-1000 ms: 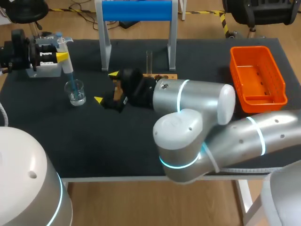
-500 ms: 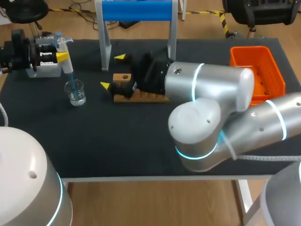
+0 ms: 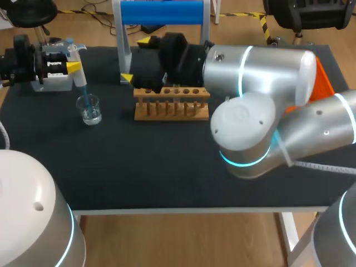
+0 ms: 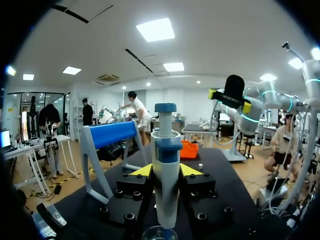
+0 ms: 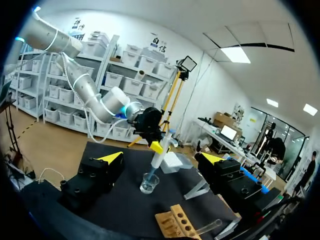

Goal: Invert the test tube, pick up the pipette, mount the tip to pipette, aspirate from beaker and dispense into the tube, eject the tip, return the pipette, and cap with the stopper.

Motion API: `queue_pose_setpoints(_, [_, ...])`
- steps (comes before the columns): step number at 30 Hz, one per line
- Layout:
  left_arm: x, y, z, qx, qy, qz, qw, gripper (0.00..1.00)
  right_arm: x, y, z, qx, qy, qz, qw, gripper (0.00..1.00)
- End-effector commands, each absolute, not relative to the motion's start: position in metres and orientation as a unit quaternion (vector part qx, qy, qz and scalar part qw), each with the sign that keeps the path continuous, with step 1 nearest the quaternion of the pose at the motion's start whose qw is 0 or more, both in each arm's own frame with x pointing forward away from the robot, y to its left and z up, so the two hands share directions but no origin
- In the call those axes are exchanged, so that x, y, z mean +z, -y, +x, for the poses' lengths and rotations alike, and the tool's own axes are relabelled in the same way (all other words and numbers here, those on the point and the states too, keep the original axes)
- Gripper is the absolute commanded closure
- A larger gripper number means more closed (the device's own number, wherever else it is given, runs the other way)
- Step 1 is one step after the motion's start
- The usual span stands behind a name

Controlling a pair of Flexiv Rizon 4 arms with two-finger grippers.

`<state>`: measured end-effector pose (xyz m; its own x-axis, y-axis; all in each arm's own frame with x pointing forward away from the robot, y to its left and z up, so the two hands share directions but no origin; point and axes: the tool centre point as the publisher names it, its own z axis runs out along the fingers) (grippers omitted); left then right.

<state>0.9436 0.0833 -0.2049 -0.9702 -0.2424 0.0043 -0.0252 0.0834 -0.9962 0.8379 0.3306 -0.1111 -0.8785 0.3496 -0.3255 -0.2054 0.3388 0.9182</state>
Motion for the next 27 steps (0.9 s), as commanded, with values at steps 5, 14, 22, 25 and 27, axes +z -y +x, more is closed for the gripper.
queue_pose_setpoints(5, [-0.205,-0.083,0.944,-0.671,-0.732,-0.091,0.081,1.00,-0.087,-0.342,0.869,0.576,-0.810,-0.059,0.097,0.00])
queue_pose_setpoints(14, [-0.205,-0.083,0.944,-0.671,-0.732,-0.091,0.081,1.00,-0.072,-0.360,0.902,0.598,-0.795,-0.088,0.049,0.00])
queue_pose_setpoints(22, [-0.205,-0.083,0.944,-0.671,-0.732,-0.091,0.081,1.00,-0.072,-0.378,0.917,0.597,-0.795,-0.107,0.004,0.00])
queue_pose_setpoints(25, [-0.205,-0.083,0.944,-0.671,-0.732,-0.091,0.081,1.00,-0.072,-0.384,0.923,0.596,-0.796,-0.101,-0.016,0.00])
queue_pose_setpoints(27, [-0.205,-0.083,0.944,-0.671,-0.732,-0.091,0.081,1.00,-0.071,-0.388,0.926,0.598,-0.796,-0.091,-0.030,0.01])
